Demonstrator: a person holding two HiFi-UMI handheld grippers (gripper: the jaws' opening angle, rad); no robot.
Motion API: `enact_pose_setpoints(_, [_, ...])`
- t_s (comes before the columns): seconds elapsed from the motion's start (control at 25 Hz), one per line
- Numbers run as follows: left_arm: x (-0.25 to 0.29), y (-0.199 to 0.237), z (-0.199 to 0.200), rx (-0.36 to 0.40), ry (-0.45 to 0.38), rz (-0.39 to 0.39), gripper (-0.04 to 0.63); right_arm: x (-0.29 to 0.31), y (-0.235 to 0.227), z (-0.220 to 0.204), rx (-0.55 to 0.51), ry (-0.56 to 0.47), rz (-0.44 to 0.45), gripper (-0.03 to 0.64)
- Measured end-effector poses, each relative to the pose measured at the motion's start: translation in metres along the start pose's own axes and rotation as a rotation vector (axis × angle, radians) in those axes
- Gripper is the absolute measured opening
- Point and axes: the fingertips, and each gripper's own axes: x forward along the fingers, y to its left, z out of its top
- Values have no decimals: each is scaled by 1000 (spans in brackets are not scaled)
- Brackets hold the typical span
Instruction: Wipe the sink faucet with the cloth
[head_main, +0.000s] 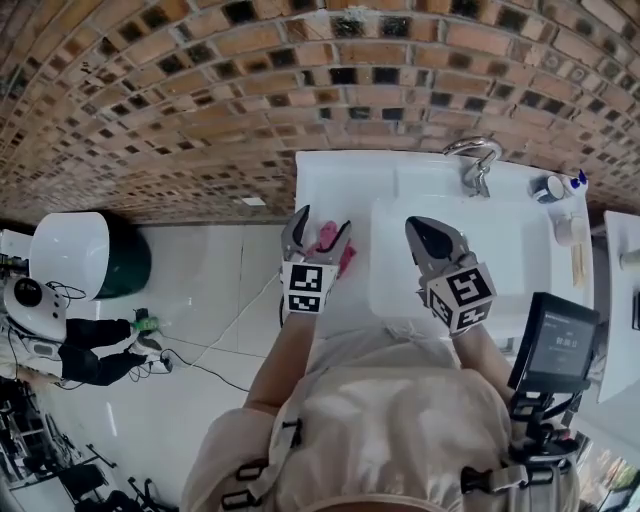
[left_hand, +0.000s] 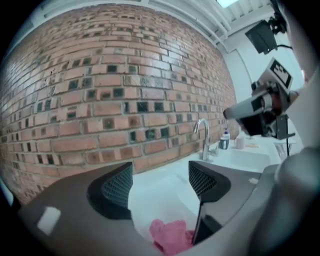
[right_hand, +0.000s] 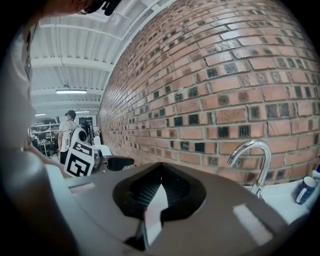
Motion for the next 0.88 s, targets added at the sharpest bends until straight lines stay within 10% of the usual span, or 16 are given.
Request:
enact_pose_setpoints(0.16, [1,-20,62,13,-147,-109,299,-1,-11,10,-2,-40,-19,-15])
enact_pose_setpoints(0.32, [-4,-33,95,31,-215,-151,16,-9,-22,19,0,-74,-45,-15])
enact_pose_setpoints(0.88, [2,-58,84,21,-192,-226,3,-10,-9,33,-83,-141,-4,-14])
